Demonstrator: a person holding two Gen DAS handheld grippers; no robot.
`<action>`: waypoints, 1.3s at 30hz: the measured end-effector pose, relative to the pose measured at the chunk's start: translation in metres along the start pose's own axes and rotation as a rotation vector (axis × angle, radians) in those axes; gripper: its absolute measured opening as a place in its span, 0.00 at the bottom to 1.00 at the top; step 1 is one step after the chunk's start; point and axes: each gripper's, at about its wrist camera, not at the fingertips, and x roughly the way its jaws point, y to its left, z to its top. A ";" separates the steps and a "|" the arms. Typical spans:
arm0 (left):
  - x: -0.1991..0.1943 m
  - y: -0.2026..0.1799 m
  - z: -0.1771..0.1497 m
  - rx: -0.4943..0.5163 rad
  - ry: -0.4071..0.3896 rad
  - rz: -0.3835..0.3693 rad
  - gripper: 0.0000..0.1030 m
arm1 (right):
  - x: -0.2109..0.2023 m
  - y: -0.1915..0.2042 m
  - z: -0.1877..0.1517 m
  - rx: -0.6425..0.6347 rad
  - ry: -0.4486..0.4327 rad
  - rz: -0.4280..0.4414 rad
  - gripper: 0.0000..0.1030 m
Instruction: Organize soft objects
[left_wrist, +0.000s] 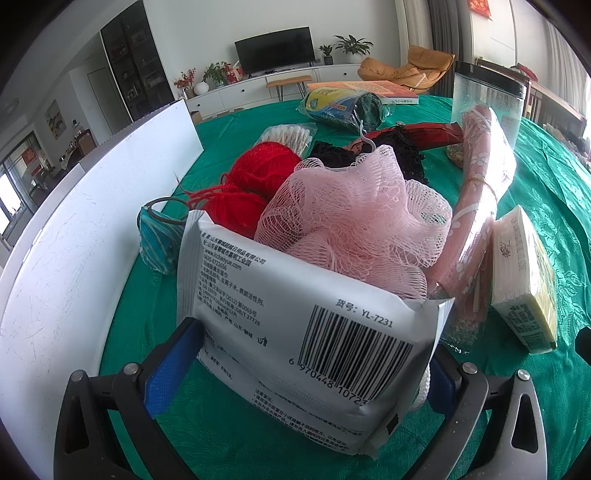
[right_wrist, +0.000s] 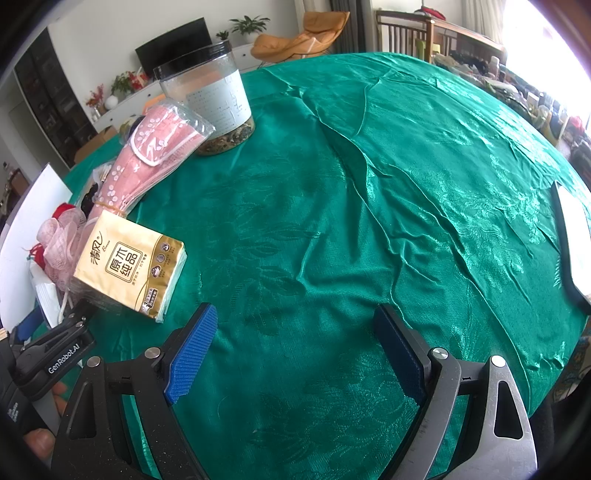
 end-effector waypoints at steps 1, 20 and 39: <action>0.000 0.000 0.000 0.000 0.000 0.000 1.00 | 0.000 0.000 0.000 0.000 0.000 0.000 0.86; 0.000 0.000 0.000 -0.001 0.000 -0.001 1.00 | 0.000 0.001 0.000 -0.001 0.001 0.000 0.86; 0.000 0.000 0.000 -0.001 -0.001 -0.002 1.00 | 0.000 0.000 0.000 -0.003 0.001 0.000 0.86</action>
